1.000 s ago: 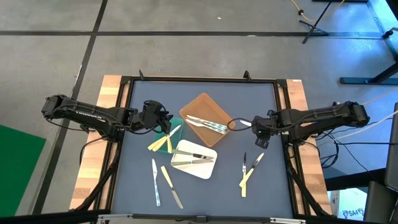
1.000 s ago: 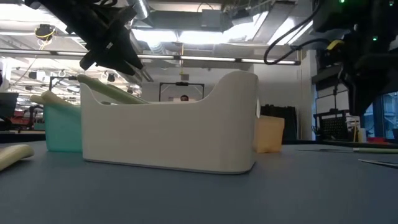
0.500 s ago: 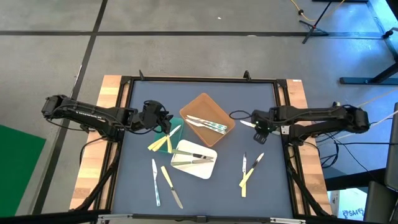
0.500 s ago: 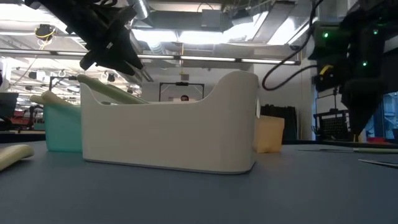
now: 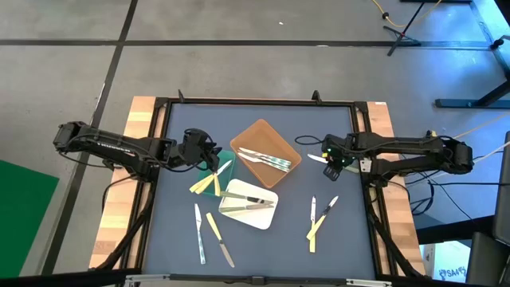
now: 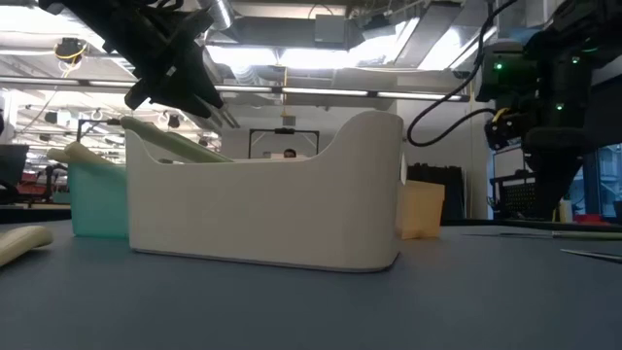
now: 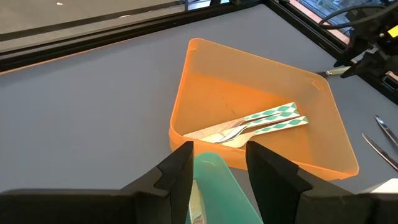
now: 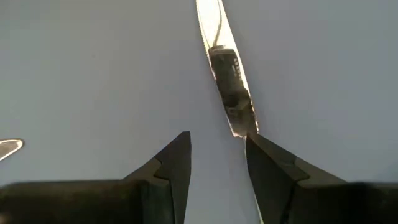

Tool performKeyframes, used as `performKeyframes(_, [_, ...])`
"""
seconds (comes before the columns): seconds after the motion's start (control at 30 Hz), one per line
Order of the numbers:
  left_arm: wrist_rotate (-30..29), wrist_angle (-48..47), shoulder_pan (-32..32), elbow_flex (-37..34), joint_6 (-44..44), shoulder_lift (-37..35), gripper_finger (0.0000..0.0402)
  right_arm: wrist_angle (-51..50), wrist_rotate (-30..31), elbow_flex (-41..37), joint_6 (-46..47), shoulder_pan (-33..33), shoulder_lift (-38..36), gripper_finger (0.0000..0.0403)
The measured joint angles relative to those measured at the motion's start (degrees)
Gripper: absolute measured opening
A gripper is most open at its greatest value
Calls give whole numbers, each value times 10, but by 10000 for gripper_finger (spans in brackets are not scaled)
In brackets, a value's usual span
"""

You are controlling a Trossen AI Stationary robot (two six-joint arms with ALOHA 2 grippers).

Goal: Sort silverware by color (type)
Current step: Put the green table knife into the white bin

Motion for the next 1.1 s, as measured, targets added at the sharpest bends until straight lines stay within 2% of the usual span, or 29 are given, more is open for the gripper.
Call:
performKeyframes(0.3, [0, 0, 0, 0, 0, 0, 141, 8, 10, -22, 27, -1, 0, 138])
performKeyframes(0.53, [0, 0, 0, 0, 0, 0, 141, 2, 63, -22, 58, -1, 0, 138])
performKeyframes(0.67, [0, 0, 0, 0, 0, 0, 141, -1, 67, -27, 73, -1, 5, 138])
performKeyframes(1.1, [0, 0, 0, 0, 29, 0, 141, 9, 57, -27, 72, -1, 102, 138])
